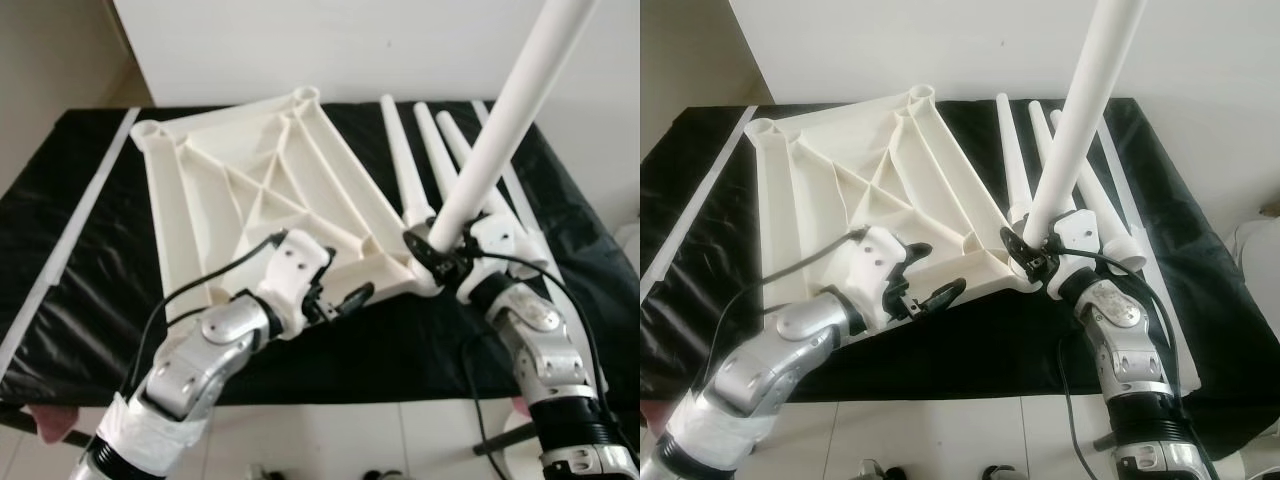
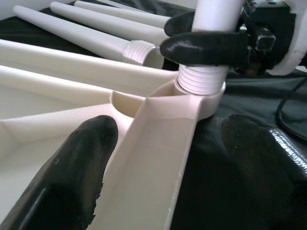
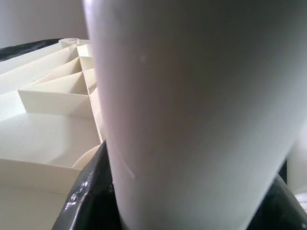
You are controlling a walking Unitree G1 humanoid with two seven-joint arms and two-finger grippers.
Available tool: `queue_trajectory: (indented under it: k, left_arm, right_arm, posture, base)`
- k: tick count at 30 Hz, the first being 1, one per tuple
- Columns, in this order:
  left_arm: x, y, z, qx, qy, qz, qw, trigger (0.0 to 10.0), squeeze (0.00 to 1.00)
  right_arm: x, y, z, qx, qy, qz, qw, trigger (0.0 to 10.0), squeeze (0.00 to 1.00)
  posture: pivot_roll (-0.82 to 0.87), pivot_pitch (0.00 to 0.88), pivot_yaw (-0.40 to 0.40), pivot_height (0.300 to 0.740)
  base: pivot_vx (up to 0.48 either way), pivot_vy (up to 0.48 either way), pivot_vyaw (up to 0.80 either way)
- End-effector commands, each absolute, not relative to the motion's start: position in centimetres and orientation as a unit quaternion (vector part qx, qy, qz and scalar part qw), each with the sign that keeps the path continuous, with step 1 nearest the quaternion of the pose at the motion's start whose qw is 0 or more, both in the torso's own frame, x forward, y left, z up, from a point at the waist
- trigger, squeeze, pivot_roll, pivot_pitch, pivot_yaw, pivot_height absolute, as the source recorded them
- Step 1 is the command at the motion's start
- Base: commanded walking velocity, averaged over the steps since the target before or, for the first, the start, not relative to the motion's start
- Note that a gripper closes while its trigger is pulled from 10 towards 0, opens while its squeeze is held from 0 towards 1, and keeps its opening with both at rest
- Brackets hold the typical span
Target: Building children table
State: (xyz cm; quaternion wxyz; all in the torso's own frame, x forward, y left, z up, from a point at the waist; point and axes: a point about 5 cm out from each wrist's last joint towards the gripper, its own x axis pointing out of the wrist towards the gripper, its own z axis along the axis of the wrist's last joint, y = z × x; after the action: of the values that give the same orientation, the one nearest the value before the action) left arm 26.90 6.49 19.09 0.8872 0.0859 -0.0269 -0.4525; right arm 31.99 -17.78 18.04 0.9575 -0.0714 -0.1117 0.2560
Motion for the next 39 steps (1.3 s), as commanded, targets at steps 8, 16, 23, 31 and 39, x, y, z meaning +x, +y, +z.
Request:
queue_trajectory:
  k: [8, 16, 23, 31, 39]
  left_arm:
    - [26.4, 6.2, 17.8, 0.084, -0.006, -0.49, 0.868, 10.0, 0.0]
    - [26.2, 6.3, 17.7, 0.085, -0.006, -0.493, 0.866, 10.0, 0.0]
    - [26.3, 6.4, 17.7, 0.082, -0.003, -0.488, 0.869, 10.0, 0.0]
    - [26.1, 6.6, 18.0, 0.079, -0.002, -0.49, 0.868, 10.0, 0.0]
    - [26.5, 6.5, 18.2, 0.071, -0.002, -0.489, 0.87, 10.0, 0.0]
  right_arm:
    - [31.4, -16.8, 16.0, -0.048, -0.066, 0.171, 0.982, 10.0, 0.0]
    - [30.8, -16.4, 15.5, -0.027, -0.049, 0.045, 0.997, 10.0, 0.0]
    - [29.8, -15.1, 15.1, 0.022, -0.041, -0.055, 0.997, 10.0, 0.0]
    - [29.2, -12.1, 14.8, 0.068, -0.031, -0.069, 0.995, 10.0, 0.0]
    - [29.4, -13.2, 16.1, 0.082, -0.066, -0.025, 0.994, 10.0, 1.0]
  posture:
    - [-0.08, 0.153, 0.027, 0.74]
    - [-0.07, 0.146, 0.009, 0.74]
    - [-0.06, 0.141, 0.0, 0.74]
    - [-0.05, 0.131, 0.008, 0.74]
    - [-0.06, 0.124, 0.011, 0.74]
  base:
    - [0.0, 0.0, 0.0]
    - [0.0, 0.0, 0.0]
    - [0.0, 0.0, 0.0]
    - [0.0, 0.0, 0.0]
    - [0.0, 0.0, 0.0]
